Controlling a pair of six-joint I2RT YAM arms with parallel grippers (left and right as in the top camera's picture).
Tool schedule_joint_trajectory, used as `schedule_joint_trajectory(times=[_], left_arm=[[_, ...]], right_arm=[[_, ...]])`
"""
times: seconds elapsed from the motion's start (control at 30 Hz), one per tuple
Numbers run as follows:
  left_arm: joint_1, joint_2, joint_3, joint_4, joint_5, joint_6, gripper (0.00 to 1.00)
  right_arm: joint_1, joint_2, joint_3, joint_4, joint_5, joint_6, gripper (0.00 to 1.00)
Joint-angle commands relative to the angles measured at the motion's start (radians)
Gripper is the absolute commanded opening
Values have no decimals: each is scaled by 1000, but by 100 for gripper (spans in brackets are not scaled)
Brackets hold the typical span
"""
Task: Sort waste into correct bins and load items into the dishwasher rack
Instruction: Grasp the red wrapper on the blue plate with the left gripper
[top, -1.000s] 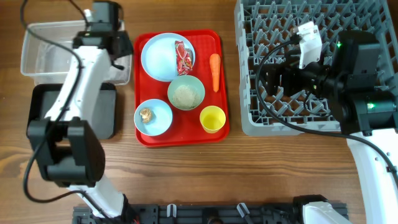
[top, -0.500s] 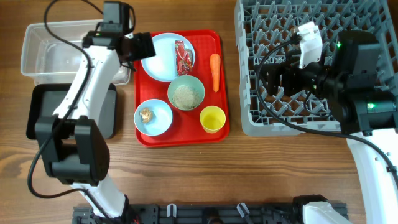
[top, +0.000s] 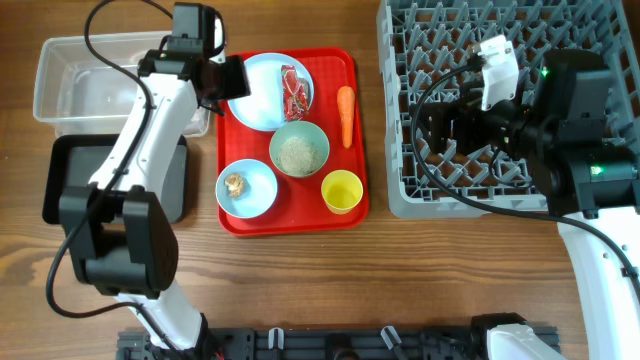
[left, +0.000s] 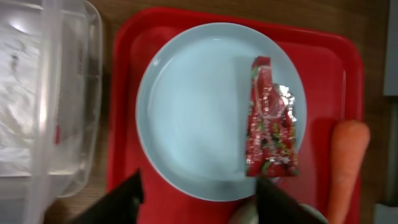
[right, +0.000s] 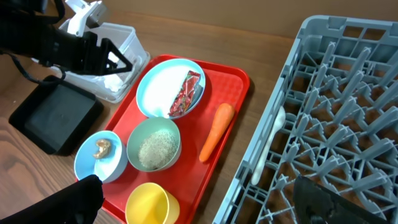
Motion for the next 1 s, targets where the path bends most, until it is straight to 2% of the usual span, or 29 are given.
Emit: schedule_joint_trajectory(times=[0.0, 0.13, 0.3, 0.47, 0.97], left_arm=[[-64, 22, 10, 64, 79, 27, 78], [-150, 49, 10, 157, -37, 52, 86], [-203, 140, 11, 229, -170, -3, 88], [-200, 212, 10, 260, -196, -85, 88], [-207, 333, 10, 352, -195, -84, 89]], right_arm=[[-3, 6, 17, 0, 9, -12, 100], [-3, 6, 17, -4, 9, -12, 100], [-3, 6, 17, -24, 9, -12, 100], [-3, 6, 17, -34, 9, -12, 100], [-3, 6, 17, -33, 10, -13, 100]])
